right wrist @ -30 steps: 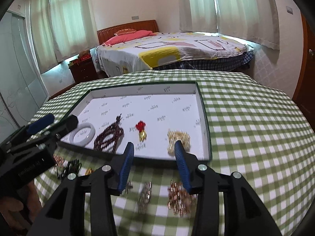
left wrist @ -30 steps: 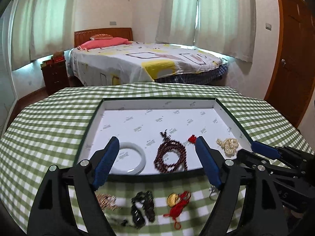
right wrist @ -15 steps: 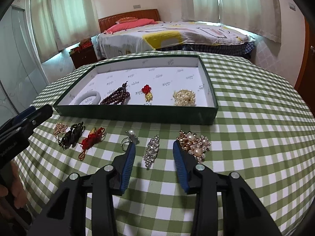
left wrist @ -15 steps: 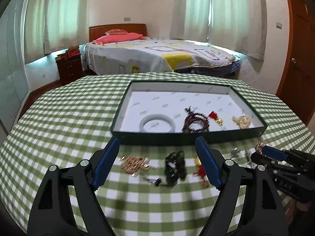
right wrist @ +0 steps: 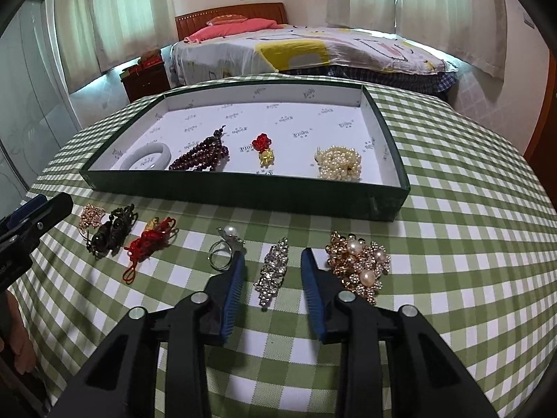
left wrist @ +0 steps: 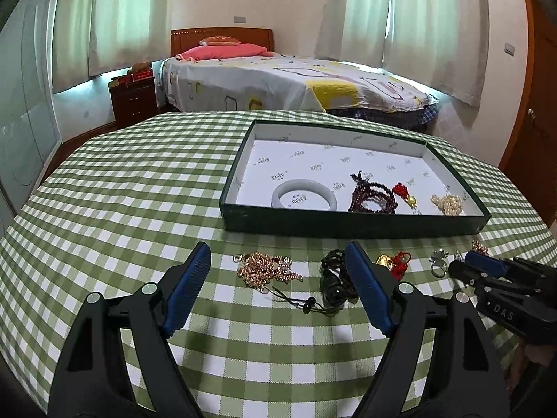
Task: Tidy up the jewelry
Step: 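Withdraw both tools from the tray back over the remaining jewelry, then grasp the rhinestone brooch with the right tool while the left tool grasps the gold chain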
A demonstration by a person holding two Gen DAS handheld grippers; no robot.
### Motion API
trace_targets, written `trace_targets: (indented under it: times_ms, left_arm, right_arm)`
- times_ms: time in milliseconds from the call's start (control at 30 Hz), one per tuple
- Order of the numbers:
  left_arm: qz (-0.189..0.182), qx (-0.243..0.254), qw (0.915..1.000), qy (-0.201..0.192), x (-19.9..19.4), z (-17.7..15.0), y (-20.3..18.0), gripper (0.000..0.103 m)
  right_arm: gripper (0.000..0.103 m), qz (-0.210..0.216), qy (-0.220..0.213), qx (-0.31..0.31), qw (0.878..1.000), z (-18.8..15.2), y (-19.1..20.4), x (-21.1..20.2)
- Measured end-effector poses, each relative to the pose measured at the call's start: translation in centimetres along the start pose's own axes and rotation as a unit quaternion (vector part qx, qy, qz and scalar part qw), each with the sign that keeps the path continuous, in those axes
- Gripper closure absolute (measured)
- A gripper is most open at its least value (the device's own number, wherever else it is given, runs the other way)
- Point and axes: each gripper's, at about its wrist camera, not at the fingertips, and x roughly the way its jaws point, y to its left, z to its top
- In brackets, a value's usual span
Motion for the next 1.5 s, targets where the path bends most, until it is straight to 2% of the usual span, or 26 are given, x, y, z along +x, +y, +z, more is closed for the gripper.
trace_targets:
  times_ms: [67, 100, 533, 700, 800, 967, 1033, 1133, 1200, 1300, 1500]
  left_arm:
    - [-0.001, 0.0, 1.0, 0.004, 0.2, -0.1, 0.0, 0.025]
    - [-0.001, 0.0, 1.0, 0.007, 0.3, -0.2, 0.0, 0.025]
    - [0.008, -0.003, 0.9993, 0.036, 2.1, -0.3, 0.4, 0.026]
    - [0.011, -0.013, 0.998, 0.06, 3.4, 0.0, 1.3, 0.035]
    - [0.001, -0.026, 0.9954, 0.092, 4.7, 0.2, 1.8, 0.041]
    - [0.0, -0.012, 0.995, 0.099, 5.6, 0.4, 1.5, 0.041]
    - [0.004, -0.006, 0.995, 0.1, 5.6, 0.4, 1.4, 0.046]
    - [0.001, -0.005, 0.9953, 0.096, 5.4, 0.3, 1.4, 0.061]
    - [-0.007, -0.004, 0.9955, 0.094, 5.4, 0.3, 1.5, 0.077]
    - [-0.017, 0.0, 0.9956, 0.092, 5.2, 0.3, 1.3, 0.087]
    - [-0.022, -0.011, 0.9967, 0.078, 4.5, 0.2, 1.6, 0.091]
  right_arm:
    - [0.086, 0.002, -0.002, 0.002, 1.0, -0.2, -0.3, -0.1]
    - [0.089, 0.002, -0.003, 0.003, 1.0, -0.3, -0.5, -0.2]
    - [0.09, 0.016, -0.011, 0.011, 1.0, -0.5, -1.1, -0.4]
    - [0.09, 0.021, -0.011, 0.013, 1.0, -0.5, -1.3, -0.5]
    - [0.09, 0.023, -0.012, 0.014, 1.0, -0.5, -1.4, -0.5]
    - [0.09, 0.025, -0.012, 0.014, 1.0, -0.5, -1.4, -0.5]
    - [0.09, 0.026, -0.012, 0.015, 0.999, -0.5, -1.3, -0.4]
    - [0.09, 0.027, -0.012, 0.016, 0.999, -0.4, -1.3, -0.4]
    - [0.09, 0.027, -0.012, 0.016, 0.999, -0.4, -1.2, -0.4]
    - [0.09, 0.027, -0.012, 0.016, 0.999, -0.4, -1.3, -0.4]
    - [0.09, 0.027, -0.014, 0.018, 0.999, -0.4, -1.3, -0.4]
